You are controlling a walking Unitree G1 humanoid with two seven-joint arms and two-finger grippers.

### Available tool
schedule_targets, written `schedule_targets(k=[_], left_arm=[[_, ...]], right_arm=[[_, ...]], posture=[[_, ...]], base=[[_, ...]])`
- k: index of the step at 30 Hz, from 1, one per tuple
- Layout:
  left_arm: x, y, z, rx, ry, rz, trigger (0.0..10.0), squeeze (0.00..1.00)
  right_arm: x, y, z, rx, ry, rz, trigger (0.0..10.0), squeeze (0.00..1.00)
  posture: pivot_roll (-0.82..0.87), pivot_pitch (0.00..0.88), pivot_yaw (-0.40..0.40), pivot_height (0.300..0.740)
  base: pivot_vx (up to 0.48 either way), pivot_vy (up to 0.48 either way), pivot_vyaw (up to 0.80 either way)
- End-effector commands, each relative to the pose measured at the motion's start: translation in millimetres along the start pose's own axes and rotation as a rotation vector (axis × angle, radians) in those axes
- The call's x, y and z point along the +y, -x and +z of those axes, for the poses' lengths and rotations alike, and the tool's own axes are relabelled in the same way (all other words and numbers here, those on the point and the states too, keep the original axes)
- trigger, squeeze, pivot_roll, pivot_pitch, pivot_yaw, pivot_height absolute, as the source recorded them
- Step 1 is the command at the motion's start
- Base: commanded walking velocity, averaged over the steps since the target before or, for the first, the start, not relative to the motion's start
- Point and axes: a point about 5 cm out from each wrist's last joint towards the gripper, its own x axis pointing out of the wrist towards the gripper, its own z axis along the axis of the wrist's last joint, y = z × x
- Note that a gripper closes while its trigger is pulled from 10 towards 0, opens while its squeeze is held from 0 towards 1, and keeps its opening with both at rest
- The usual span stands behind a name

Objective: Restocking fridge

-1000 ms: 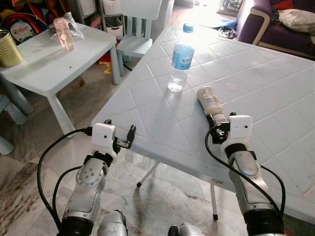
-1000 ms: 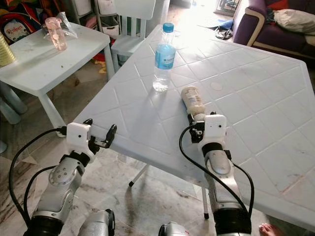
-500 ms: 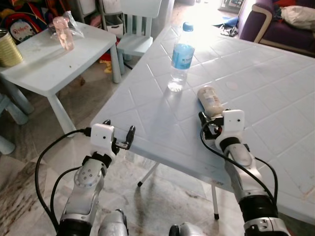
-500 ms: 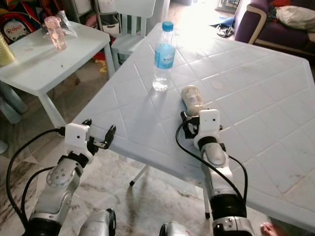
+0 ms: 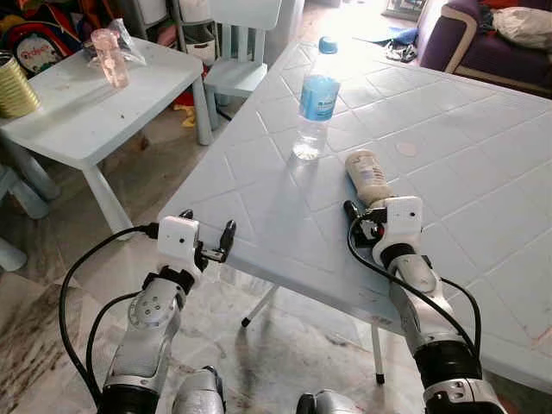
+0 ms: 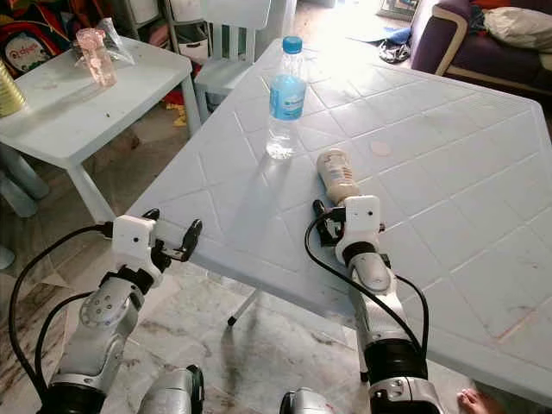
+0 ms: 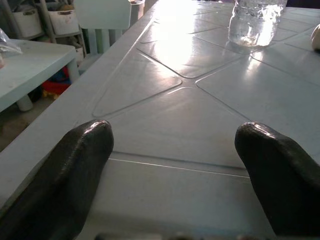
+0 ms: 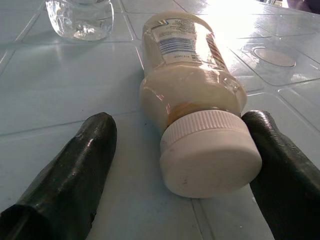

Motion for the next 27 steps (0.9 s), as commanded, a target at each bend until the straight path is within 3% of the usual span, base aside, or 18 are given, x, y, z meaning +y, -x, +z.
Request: schedule_targets(k=[1,6,7,8,12,13,14,18,19,20,21,27], left_arm=[[0.2,2.1,-2,0.018,-0.001,-0.008,10.0,0.0],[0.2,2.2,-2,0.018,-0.001,-0.008,10.0,0.0],[0.4,2.4,-2,0.019,-0.002,-0.009,10.0,0.0],[-1.2,0.6,-1,0.017,-0.003,-0.016,10.0,0.0],[-3.5,-1.9,-1,0.015,0.001,-0.021,10.0,0.0],[-3.7,-2.1,-2,0.015,0.001,-0.022,10.0,0.0],[-3.9,-2.6,-2,0.014,0.001,-0.023,10.0,0.0],[-3.7,-3.3,-2,0.014,0.0,-0.022,10.0,0.0],[-3.6,-3.4,-2,0.014,0.0,-0.021,10.0,0.0],[-3.5,-3.5,-1,0.013,0.0,-0.02,10.0,0.0],[-3.5,-3.5,-1,0.013,0.0,-0.02,10.0,0.0],[-4.4,-3.1,-2,0.015,0.002,-0.019,10.0,0.0]], right_arm=[[-1.4,-2.0,1,-0.002,-0.007,0.0,10.0,0.0],[-1.4,-2.2,1,-0.003,-0.007,0.0,10.0,0.0],[0.7,-1.8,-3,0.012,-0.009,0.008,6.2,0.0],[-4.9,5.9,-11,0.03,0.006,-0.047,0.0,0.0],[-4.8,17.1,-17,0.037,0.006,-0.067,0.0,0.0],[-3.7,17.6,-16,0.033,0.016,-0.067,6.4,0.0],[-3.2,17.2,-14,0.02,0.008,-0.075,10.0,0.0],[-2.2,16.0,-8,-0.019,-0.008,-0.084,10.0,0.0],[-1.9,16.1,-7,-0.023,-0.011,-0.086,4.2,0.0],[-1.5,16.8,-7,-0.025,-0.012,-0.089,2.9,0.0],[-1.0,17.5,-7,-0.025,-0.011,-0.089,0.0,0.0],[1.5,20.3,-11,-0.016,-0.01,-0.092,0.0,0.0]], posture=[[0.11,0.122,-0.016,0.74],[0.11,0.122,-0.016,0.74],[0.11,0.124,-0.012,0.74],[0.1,0.116,-0.018,0.74],[0.09,0.114,-0.018,0.74],[0.09,0.113,-0.019,0.74],[0.09,0.11,-0.019,0.74],[0.09,0.106,-0.02,0.74],[0.09,0.106,-0.02,0.74],[0.09,0.106,-0.02,0.74],[0.09,0.106,-0.02,0.74],[0.09,0.106,-0.019,0.74]], base=[[0.0,0.0,0.0],[0.0,0.0,0.0],[0.0,0.0,0.0],[0.0,0.0,0.0],[0.0,0.0,0.0],[0.0,0.0,0.0],[0.0,0.0,0.0],[0.0,0.0,0.0],[0.0,0.0,0.0],[0.0,0.0,0.0],[0.0,0.0,0.0],[0.0,0.0,0.0]])
